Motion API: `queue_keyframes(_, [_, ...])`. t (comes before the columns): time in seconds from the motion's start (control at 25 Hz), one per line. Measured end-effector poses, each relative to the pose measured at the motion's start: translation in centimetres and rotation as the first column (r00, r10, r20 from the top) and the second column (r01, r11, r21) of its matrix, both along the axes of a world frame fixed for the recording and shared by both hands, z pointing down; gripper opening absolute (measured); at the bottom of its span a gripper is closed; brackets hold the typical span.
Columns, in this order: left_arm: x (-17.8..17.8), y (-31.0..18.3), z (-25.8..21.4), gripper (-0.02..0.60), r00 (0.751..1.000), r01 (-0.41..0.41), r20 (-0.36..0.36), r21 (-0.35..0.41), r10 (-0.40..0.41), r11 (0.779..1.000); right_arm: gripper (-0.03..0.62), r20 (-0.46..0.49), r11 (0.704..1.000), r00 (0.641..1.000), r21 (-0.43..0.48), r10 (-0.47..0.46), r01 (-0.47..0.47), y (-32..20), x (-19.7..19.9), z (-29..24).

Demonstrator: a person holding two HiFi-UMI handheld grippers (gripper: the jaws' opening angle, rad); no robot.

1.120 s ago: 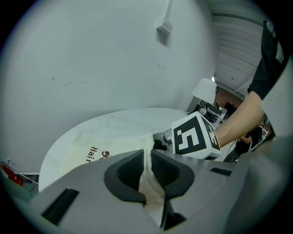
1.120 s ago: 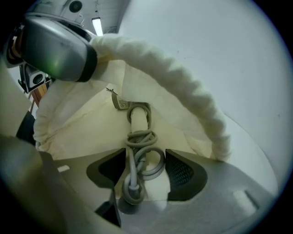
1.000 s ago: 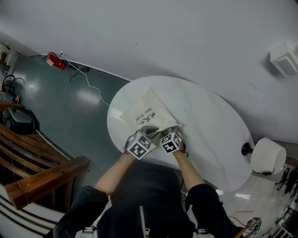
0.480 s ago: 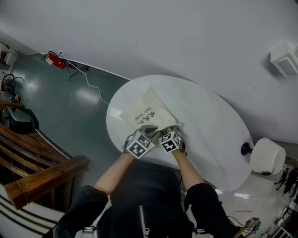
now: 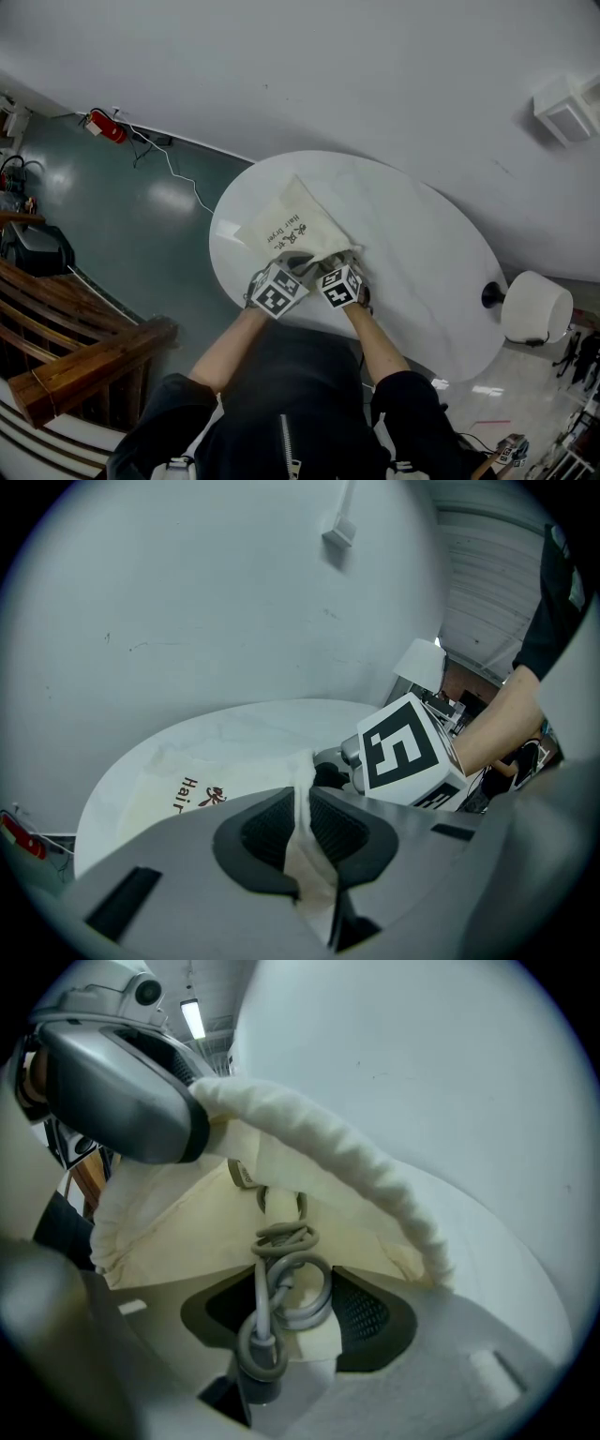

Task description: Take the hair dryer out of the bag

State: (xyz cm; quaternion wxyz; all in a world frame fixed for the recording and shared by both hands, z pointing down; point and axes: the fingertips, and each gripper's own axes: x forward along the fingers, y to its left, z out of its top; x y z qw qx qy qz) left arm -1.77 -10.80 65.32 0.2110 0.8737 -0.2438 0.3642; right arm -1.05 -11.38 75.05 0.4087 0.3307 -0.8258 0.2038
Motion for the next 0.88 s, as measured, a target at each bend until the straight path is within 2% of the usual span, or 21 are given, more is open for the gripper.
queue_keyframes(0.88, [0.6, 0.0, 0.1, 0.052, 1.0, 0.0, 0.007, 0.018, 0.0, 1.0, 0.225, -0.003, 1.0, 1.0, -0.012, 0.027, -0.027, 2.1, 1.7, -0.6])
